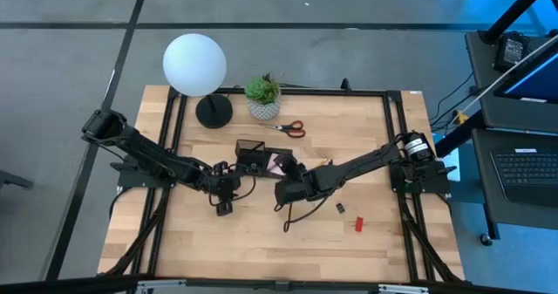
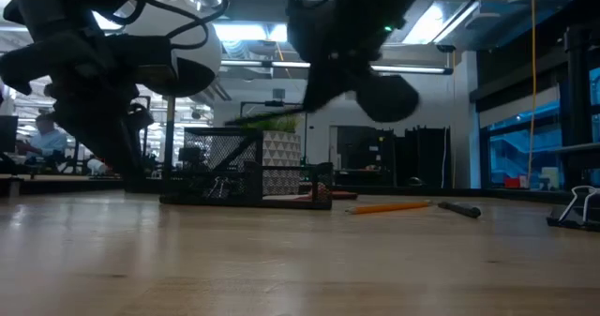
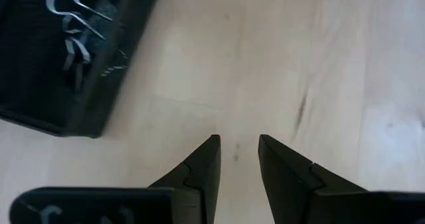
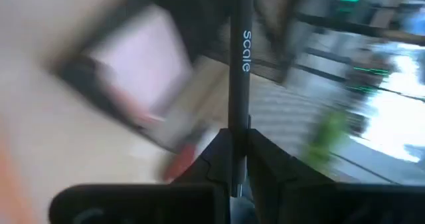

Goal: Pick and place office supplies into organizer
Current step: Put the black pen into the black desk organizer

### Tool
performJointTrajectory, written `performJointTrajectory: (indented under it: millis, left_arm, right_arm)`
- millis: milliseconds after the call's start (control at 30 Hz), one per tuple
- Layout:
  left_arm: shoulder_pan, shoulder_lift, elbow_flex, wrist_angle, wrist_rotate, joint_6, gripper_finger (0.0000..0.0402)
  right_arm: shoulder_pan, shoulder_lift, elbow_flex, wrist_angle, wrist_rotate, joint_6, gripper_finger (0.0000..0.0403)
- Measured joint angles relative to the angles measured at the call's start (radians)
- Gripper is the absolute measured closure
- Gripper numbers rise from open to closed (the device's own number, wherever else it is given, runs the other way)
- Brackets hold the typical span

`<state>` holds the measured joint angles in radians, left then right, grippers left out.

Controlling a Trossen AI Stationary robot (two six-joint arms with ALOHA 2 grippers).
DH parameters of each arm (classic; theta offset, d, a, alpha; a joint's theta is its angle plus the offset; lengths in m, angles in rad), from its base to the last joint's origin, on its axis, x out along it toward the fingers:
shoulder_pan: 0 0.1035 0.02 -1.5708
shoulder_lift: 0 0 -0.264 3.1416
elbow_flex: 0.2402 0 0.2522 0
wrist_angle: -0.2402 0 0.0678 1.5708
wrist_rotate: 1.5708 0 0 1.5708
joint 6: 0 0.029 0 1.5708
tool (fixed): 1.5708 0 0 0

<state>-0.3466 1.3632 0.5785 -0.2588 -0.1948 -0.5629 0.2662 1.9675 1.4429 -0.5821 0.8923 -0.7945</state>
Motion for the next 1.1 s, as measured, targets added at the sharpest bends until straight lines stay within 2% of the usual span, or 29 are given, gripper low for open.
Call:
performJointTrajectory:
  millis: [133,267,367,633,900,1100]
  left_arm:
    - [0.0,0.0,0.0,0.0,0.018,-0.018,0.0304]
    - [0.0,0.0,0.0,-0.005,0.033,-0.019,0.0304]
    - [0.0,0.0,0.0,-0.014,0.071,-0.019,0.0304]
    - [0.0,0.0,0.0,-0.015,0.09,-0.019,0.0304]
    - [0.0,0.0,0.0,-0.023,0.09,-0.018,0.0304]
    - [0.0,0.0,0.0,-0.031,0.087,-0.018,0.0304]
  right_arm:
    - [-0.027,0.0,0.0,0.155,0.129,-0.211,0.0368]
    - [-0.066,0.0,0.0,0.297,0.135,-0.4,0.0368]
    - [-0.1,0.0,0.0,0.334,0.135,-0.51,0.0368]
    - [-0.171,0.024,0.0,0.338,0.137,-0.617,0.0368]
    - [-0.162,0.072,0.0,0.375,0.136,-0.751,0.0368]
    - [-0.148,0.107,0.0,0.487,0.137,-0.854,0.0368]
